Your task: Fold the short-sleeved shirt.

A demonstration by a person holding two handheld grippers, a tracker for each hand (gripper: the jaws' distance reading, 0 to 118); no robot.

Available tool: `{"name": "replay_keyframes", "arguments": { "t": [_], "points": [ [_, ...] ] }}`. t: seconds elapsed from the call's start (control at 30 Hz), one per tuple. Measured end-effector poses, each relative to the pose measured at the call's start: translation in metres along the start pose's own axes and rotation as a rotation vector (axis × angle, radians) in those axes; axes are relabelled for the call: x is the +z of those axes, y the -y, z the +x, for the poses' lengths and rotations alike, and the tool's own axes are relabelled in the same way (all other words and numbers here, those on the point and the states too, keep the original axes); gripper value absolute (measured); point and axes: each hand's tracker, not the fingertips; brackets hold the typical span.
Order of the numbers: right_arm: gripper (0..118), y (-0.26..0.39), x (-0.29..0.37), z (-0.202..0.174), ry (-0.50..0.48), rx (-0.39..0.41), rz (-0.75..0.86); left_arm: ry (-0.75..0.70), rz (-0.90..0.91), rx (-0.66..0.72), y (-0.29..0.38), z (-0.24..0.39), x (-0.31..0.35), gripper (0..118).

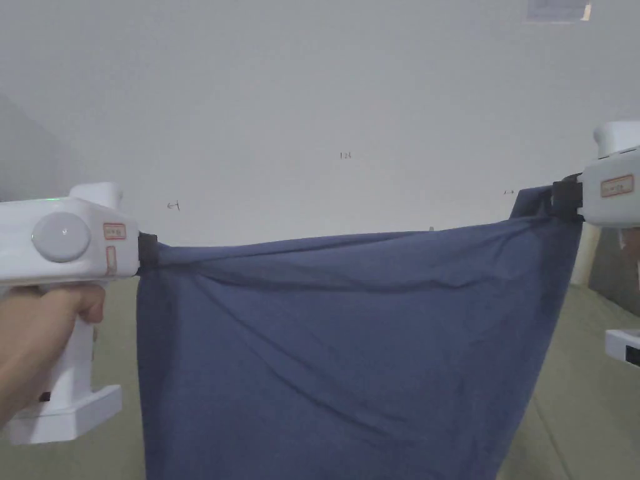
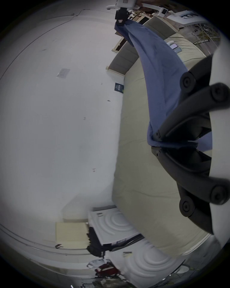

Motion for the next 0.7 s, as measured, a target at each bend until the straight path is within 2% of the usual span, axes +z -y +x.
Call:
{"name": "replay_keyframes", "arguments": {
  "t": [0.27, 0.37, 0.5, 0.7],
  "points": [
    [4, -0.009, -0.012, -0.012, 0.019, -0.007, 0.047, -0.047, 0.042, -0.003, -0.035, -0.003, -0.015, 6],
    [4, -0.012, -0.026, -0.017, 0.034, 0.015, 0.056, -0.069, 0.056, -0.005, -0.042, -0.003, -0.027, 6],
    [4, -0.025, -0.052, -0.019, 0.035, -0.013, 0.061, -0.095, 0.057, 0.0, -0.059, -0.002, -0.053, 6],
    [4, -0.051, -0.104, -0.026, 0.064, 0.054, 0.065, -0.137, 0.067, -0.023, -0.088, 0.003, -0.092, 6]
  ]
}}
